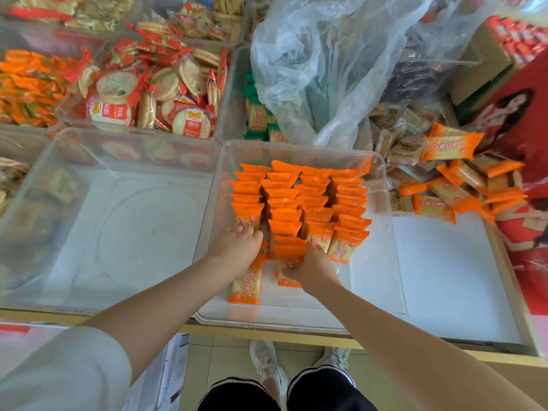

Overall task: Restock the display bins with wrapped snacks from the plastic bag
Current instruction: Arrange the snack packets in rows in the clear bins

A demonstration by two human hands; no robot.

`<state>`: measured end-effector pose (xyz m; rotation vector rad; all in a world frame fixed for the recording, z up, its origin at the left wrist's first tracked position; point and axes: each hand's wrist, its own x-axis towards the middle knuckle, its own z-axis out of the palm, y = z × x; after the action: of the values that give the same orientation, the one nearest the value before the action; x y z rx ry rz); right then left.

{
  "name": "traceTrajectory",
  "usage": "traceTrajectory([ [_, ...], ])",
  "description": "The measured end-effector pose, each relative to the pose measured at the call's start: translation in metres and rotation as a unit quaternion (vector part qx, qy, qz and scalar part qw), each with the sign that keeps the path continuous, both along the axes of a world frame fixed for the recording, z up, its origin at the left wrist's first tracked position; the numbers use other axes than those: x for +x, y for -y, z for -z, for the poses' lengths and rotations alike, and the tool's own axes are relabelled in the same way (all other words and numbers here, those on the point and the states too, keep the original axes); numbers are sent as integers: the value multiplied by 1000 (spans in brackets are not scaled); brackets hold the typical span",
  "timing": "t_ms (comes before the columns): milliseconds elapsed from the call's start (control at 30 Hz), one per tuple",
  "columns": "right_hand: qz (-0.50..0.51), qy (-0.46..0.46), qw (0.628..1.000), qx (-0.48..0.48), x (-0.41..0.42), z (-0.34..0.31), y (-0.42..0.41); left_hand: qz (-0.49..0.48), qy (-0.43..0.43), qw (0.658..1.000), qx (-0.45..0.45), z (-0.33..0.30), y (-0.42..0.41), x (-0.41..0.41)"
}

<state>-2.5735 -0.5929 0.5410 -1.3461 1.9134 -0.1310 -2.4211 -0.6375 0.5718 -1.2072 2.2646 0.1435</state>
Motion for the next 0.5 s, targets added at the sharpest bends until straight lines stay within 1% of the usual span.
traceTrajectory([
  [67,-6,-11,1000,-17,4,-1,2,-8,1,1000,-16,-1,0,1],
  [100,-2,-11,1000,-24,6,-2,3,-3,-26,998,-64,-2,-1,2],
  [133,3,-10,999,-33,7,-2,4,15,-61,990,-126,-3,0,2],
  [167,5,-11,999,-42,7,-3,5,24,-78,981,-173,-5,2,3],
  [233,5,-15,999,-52,8,-5,7,44,-117,962,-244,-5,5,4],
  [300,2,-15,998,-60,9,-7,7,47,-110,954,-275,-4,5,6],
  [367,0,-23,997,-67,7,-8,6,56,-96,952,-285,-2,3,8],
  [433,-11,-54,997,-61,3,-10,5,58,-94,957,-268,2,0,11],
  [500,-29,-79,995,-47,-4,-12,1,43,-115,962,-246,3,-1,12],
])
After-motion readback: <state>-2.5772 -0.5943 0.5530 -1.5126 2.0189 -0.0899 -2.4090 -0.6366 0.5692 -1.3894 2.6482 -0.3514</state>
